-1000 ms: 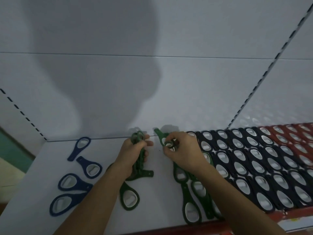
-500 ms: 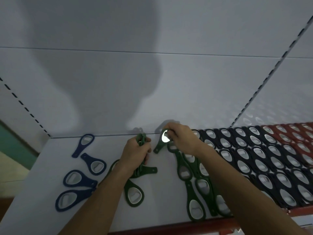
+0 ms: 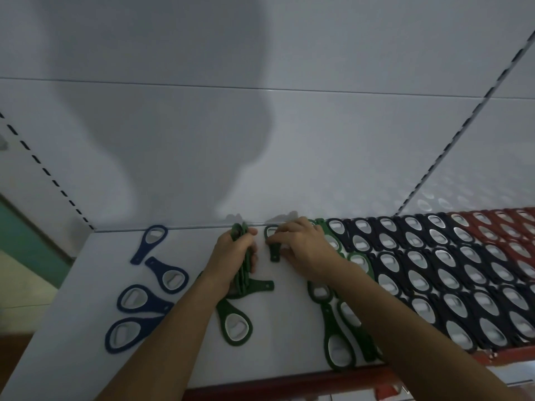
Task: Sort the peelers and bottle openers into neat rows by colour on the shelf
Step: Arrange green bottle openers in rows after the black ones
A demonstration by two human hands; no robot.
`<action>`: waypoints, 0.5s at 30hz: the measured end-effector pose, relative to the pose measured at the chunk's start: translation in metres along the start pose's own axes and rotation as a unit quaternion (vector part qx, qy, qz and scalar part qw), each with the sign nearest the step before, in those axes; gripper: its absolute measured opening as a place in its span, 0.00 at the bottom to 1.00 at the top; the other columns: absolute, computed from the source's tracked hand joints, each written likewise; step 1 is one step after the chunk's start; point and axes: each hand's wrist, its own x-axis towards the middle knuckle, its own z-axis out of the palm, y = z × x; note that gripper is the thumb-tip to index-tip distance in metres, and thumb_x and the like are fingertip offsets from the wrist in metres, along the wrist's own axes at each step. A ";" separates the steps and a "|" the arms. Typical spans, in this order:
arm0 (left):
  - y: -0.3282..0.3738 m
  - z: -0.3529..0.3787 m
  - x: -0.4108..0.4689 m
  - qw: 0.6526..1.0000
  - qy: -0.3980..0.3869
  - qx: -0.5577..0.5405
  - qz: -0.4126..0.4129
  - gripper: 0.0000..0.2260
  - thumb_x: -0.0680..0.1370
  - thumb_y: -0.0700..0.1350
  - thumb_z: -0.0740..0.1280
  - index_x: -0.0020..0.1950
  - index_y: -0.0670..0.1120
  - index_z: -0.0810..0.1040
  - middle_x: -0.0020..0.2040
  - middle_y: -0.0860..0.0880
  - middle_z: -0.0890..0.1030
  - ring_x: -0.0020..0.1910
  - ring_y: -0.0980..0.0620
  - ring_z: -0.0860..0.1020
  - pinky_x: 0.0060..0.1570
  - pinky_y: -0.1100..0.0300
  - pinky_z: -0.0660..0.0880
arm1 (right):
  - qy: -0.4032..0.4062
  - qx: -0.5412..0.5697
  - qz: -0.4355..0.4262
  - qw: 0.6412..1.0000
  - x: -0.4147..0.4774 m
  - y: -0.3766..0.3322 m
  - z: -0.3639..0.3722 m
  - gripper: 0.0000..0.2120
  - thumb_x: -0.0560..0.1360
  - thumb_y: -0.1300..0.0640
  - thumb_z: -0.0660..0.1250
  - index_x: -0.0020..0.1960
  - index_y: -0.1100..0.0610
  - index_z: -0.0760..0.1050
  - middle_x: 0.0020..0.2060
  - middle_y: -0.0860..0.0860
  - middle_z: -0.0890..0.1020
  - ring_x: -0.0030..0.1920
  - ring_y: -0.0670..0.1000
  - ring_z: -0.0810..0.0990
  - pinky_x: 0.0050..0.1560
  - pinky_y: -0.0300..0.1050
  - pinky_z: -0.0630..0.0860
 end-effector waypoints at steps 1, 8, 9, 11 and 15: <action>0.000 -0.002 0.001 0.999 -0.012 -0.029 -0.014 0.12 0.80 0.35 0.61 0.63 0.38 0.77 0.42 0.40 0.80 0.34 0.48 0.79 0.31 0.56 0.76 | -0.004 -0.009 0.003 1.000 0.000 0.001 -0.004 0.20 0.80 0.58 0.63 0.70 0.43 0.75 0.67 0.46 0.76 0.67 0.53 0.66 0.59 0.53 0.65; -0.001 -0.009 0.004 0.989 -0.076 -0.121 -0.042 0.11 0.83 0.36 0.63 0.65 0.37 0.76 0.56 0.39 0.85 0.54 0.39 0.85 0.58 0.46 0.80 | -0.001 -0.013 0.007 1.000 -0.003 0.007 -0.010 0.29 0.73 0.68 0.59 0.69 0.47 0.75 0.71 0.43 0.75 0.67 0.54 0.67 0.58 0.53 0.65; -0.002 -0.009 0.003 0.989 -0.085 -0.118 -0.037 0.11 0.83 0.36 0.63 0.65 0.37 0.77 0.57 0.39 0.85 0.56 0.38 0.85 0.60 0.44 0.79 | 0.018 -0.003 0.002 1.000 -0.005 0.008 -0.008 0.28 0.73 0.67 0.60 0.69 0.47 0.76 0.71 0.43 0.75 0.67 0.54 0.68 0.58 0.53 0.66; 0.000 -0.010 0.000 0.990 -0.088 -0.108 -0.027 0.11 0.82 0.36 0.65 0.63 0.38 0.79 0.56 0.38 0.85 0.55 0.38 0.85 0.57 0.46 0.80 | 0.102 0.048 -0.004 0.994 -0.007 0.008 -0.002 0.21 0.77 0.63 0.61 0.68 0.48 0.76 0.68 0.45 0.77 0.64 0.53 0.72 0.58 0.54 0.71; 0.005 -0.010 -0.008 0.993 -0.109 -0.039 0.023 0.16 0.75 0.43 0.74 0.61 0.41 0.81 0.54 0.39 0.86 0.50 0.36 0.85 0.53 0.47 0.82 | 0.145 0.315 0.051 0.937 -0.011 -0.012 -0.009 0.17 0.81 0.56 0.68 0.69 0.50 0.76 0.60 0.45 0.81 0.53 0.45 0.80 0.53 0.39 0.78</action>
